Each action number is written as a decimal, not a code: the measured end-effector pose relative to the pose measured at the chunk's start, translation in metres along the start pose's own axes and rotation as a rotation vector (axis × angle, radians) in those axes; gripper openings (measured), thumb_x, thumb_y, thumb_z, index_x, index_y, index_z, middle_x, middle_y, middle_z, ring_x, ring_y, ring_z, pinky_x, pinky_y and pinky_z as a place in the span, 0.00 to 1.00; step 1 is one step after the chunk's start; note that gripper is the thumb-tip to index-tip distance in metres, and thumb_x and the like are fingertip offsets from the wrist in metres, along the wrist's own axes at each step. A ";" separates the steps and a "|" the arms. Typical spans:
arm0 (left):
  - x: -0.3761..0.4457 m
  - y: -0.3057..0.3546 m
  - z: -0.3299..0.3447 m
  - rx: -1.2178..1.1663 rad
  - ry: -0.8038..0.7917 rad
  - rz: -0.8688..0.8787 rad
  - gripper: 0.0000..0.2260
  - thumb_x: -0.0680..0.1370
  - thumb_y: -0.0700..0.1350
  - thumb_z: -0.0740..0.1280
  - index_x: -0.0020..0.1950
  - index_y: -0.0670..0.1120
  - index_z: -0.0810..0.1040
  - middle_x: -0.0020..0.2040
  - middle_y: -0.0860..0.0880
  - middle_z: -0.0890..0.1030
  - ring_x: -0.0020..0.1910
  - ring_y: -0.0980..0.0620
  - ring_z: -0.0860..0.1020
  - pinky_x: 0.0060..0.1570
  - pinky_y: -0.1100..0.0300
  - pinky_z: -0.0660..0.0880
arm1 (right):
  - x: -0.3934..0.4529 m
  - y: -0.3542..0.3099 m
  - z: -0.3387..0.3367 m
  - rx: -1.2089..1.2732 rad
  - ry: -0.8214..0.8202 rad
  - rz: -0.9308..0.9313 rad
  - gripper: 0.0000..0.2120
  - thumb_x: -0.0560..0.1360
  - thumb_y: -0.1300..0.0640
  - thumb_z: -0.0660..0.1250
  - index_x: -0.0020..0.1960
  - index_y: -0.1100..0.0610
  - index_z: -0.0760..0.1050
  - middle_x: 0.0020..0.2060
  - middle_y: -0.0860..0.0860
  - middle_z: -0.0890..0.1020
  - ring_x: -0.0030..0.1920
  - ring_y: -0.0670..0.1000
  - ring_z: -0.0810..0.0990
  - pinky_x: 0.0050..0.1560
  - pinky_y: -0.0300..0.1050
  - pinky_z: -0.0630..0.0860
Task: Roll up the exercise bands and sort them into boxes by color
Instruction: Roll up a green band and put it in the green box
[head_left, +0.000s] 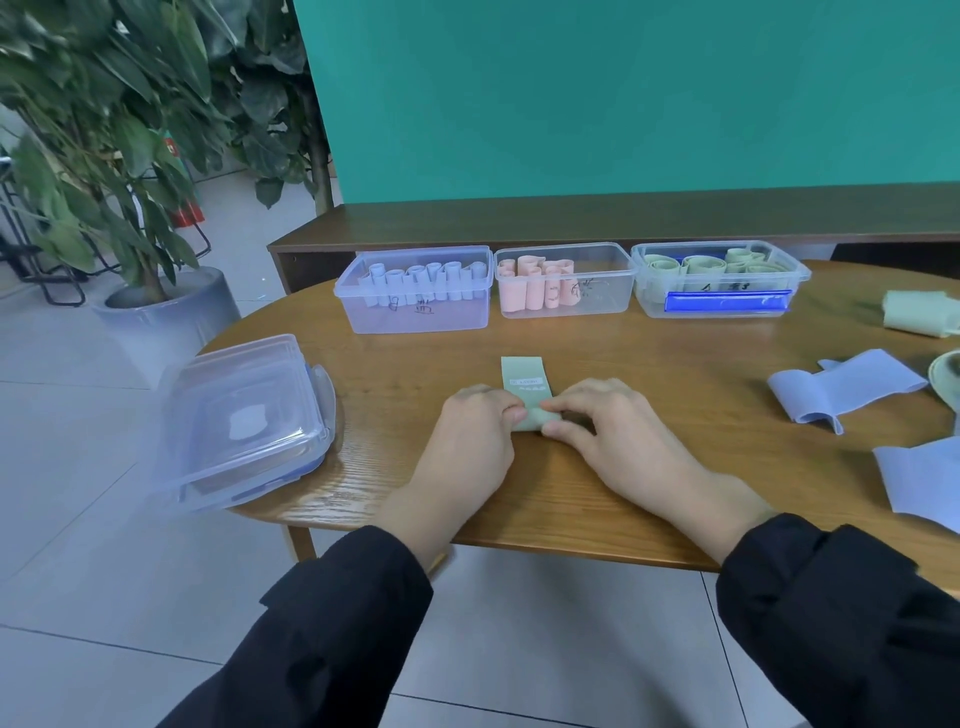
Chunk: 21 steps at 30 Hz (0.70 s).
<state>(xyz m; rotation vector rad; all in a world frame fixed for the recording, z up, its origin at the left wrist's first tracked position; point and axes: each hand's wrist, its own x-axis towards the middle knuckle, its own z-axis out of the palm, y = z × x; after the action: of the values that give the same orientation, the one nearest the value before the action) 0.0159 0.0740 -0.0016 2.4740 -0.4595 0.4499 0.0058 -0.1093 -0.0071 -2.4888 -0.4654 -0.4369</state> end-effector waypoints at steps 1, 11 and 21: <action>0.001 0.001 0.001 0.002 -0.002 -0.014 0.13 0.84 0.42 0.62 0.48 0.39 0.84 0.46 0.44 0.81 0.46 0.47 0.77 0.51 0.54 0.72 | 0.002 0.001 -0.001 -0.013 -0.022 0.012 0.13 0.79 0.51 0.70 0.63 0.51 0.82 0.55 0.46 0.82 0.58 0.49 0.74 0.62 0.44 0.71; 0.002 0.003 0.000 0.050 0.033 0.094 0.08 0.81 0.43 0.68 0.58 0.43 0.82 0.53 0.46 0.80 0.55 0.48 0.74 0.54 0.62 0.69 | 0.025 -0.006 -0.014 -0.392 -0.224 -0.045 0.16 0.85 0.46 0.57 0.61 0.50 0.80 0.59 0.47 0.73 0.62 0.52 0.65 0.54 0.47 0.69; 0.022 0.001 0.003 0.108 -0.053 0.064 0.10 0.83 0.39 0.64 0.49 0.41 0.85 0.44 0.42 0.79 0.48 0.45 0.75 0.50 0.58 0.70 | 0.033 0.007 -0.011 -0.151 -0.068 -0.042 0.12 0.83 0.50 0.63 0.60 0.50 0.82 0.54 0.49 0.81 0.57 0.53 0.75 0.57 0.53 0.75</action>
<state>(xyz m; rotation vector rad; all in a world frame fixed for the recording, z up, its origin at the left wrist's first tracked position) 0.0353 0.0665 0.0059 2.5867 -0.5509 0.4465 0.0358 -0.1135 0.0110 -2.6503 -0.5300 -0.4188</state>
